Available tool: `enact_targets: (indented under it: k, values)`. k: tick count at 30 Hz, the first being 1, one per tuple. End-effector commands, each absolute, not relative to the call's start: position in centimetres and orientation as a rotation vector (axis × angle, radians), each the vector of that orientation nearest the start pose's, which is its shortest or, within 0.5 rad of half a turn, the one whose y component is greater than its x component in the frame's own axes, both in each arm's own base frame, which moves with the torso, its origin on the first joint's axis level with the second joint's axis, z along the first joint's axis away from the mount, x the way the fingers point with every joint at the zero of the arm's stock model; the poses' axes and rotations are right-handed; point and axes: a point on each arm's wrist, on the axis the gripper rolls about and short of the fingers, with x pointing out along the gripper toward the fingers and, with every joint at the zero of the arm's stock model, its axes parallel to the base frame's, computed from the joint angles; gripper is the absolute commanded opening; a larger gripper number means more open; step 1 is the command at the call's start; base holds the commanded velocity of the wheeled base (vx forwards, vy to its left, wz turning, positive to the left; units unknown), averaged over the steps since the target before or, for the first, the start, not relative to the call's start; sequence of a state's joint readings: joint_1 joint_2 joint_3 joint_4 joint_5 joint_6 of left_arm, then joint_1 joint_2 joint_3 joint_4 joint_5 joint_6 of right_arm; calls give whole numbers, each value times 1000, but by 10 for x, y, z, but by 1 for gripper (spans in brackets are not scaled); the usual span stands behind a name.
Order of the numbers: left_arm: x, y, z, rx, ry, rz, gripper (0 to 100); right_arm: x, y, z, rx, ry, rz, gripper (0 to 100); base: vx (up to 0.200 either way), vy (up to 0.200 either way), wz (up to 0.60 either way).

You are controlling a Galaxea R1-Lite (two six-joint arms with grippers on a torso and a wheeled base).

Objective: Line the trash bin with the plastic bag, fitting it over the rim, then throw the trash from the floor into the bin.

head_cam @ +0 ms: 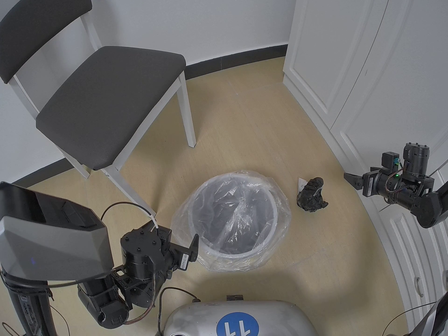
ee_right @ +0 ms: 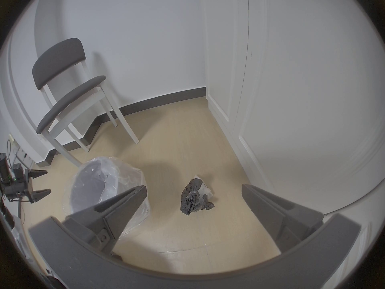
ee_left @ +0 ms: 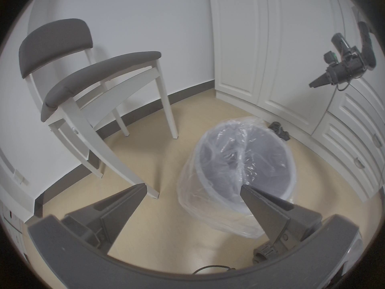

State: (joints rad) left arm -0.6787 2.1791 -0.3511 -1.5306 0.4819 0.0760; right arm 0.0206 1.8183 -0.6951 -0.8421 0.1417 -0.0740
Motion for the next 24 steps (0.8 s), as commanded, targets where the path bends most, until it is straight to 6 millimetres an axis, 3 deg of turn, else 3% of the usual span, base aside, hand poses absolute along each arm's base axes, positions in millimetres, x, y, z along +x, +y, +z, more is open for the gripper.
enact_targets:
  k: [1, 6, 10, 11, 14, 15, 17, 19, 24]
  values:
    - [242, -172, 24, 238, 254, -178, 100, 319, 12, 133, -56, 288, 178, 100, 0, 0, 0]
    - [253, -156, 12, 172, 302, -101, 100, 321, 12, 129, -56, 299, 179, 100, 0, 0, 0]
    - [260, -150, -8, 148, 359, -67, 100, 322, 13, 126, -55, 306, 180, 100, 0, 0, 0]
    - [265, -149, -26, 142, 399, -58, 100, 323, 15, 124, -56, 312, 187, 100, 0, 0, 0]
    - [273, -148, -35, 140, 407, -50, 100, 323, 16, 123, -57, 317, 187, 100, 0, 0, 0]
    - [292, -148, -53, 126, 410, -47, 100, 325, 16, 122, -57, 319, 185, 100, 0, 0, 0]
    - [298, -148, -58, 120, 407, -52, 100, 326, 16, 122, -57, 319, 185, 100, 0, 0, 0]
    - [319, -149, -80, 99, 405, -92, 100, 327, 16, 120, -57, 323, 185, 100, 0, 0, 0]
    - [335, -150, -90, 91, 398, -101, 100, 329, 16, 118, -56, 326, 185, 100, 0, 0, 0]
